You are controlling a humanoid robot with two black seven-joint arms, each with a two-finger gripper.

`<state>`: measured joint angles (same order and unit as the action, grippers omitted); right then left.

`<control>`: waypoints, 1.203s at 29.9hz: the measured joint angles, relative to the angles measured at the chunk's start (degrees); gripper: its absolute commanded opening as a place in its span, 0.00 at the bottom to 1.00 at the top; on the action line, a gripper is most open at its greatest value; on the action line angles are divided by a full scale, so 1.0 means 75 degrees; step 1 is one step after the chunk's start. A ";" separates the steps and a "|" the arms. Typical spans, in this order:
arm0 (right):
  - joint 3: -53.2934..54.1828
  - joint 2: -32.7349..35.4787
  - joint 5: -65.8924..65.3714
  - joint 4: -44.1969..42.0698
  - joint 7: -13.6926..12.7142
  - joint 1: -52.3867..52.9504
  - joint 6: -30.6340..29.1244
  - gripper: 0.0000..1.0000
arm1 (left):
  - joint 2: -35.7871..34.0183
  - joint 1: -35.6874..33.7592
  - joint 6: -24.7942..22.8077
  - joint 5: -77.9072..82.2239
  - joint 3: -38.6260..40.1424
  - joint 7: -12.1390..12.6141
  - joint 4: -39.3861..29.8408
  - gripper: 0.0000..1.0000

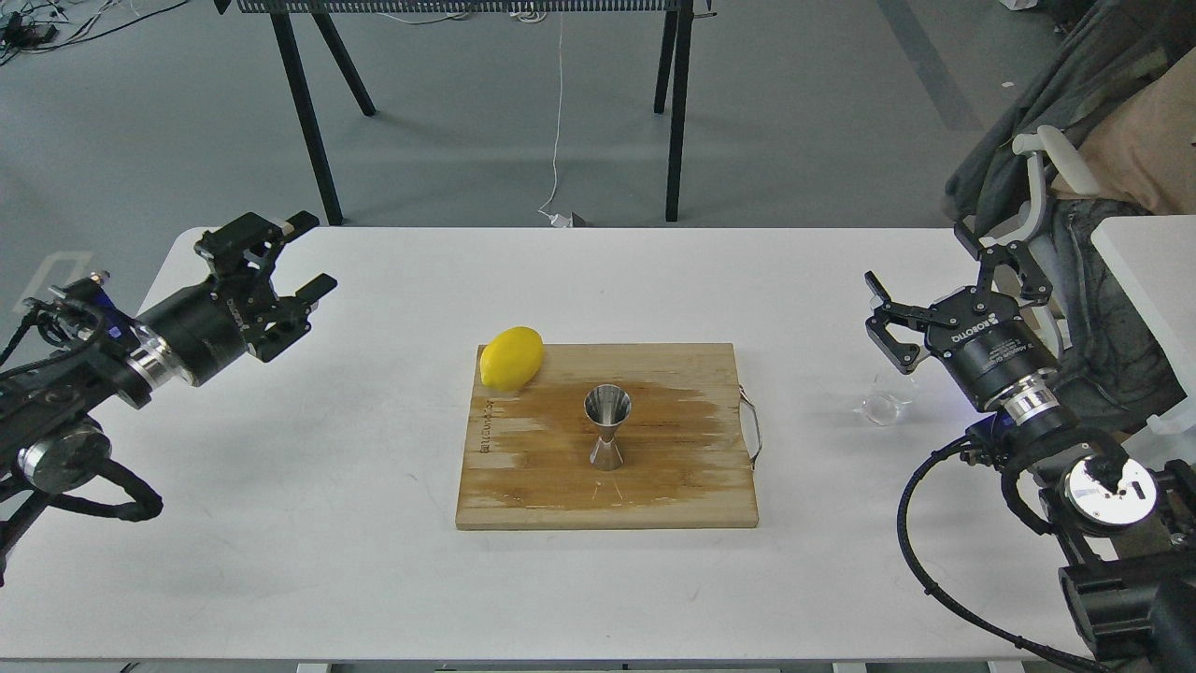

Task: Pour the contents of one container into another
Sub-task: 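Move the right gripper down toward the small clear glass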

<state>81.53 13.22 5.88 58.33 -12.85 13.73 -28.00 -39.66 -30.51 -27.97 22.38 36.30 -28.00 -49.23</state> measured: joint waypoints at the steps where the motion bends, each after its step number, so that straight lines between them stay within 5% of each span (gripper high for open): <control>1: 0.0052 -0.0033 0.0031 0.0006 0.0010 0.0001 0.0000 0.99 | 0.0000 0.0000 -0.0002 -0.0299 0.0001 0.0000 0.0095 0.87; 14: 0.0489 0.0001 0.3059 0.0997 0.0068 -0.1164 0.0137 0.98 | 0.0148 0.0119 -0.0006 -0.0922 -0.0042 0.0000 0.0458 0.87; 25: 0.1387 0.0487 0.3012 0.2903 0.0214 -0.2498 0.4684 0.98 | 0.0369 0.0162 -0.0006 -0.0922 -0.0070 0.0000 0.0470 0.87; 36: 0.0725 0.0527 0.2336 0.2504 0.0287 -0.2336 0.6099 0.98 | 0.0526 0.0211 -0.0004 -0.0853 -0.0087 0.0000 0.0629 0.87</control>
<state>86.96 17.17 23.40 77.11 -10.70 -3.79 17.74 -35.71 -28.92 -28.00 15.98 35.64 -28.00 -44.51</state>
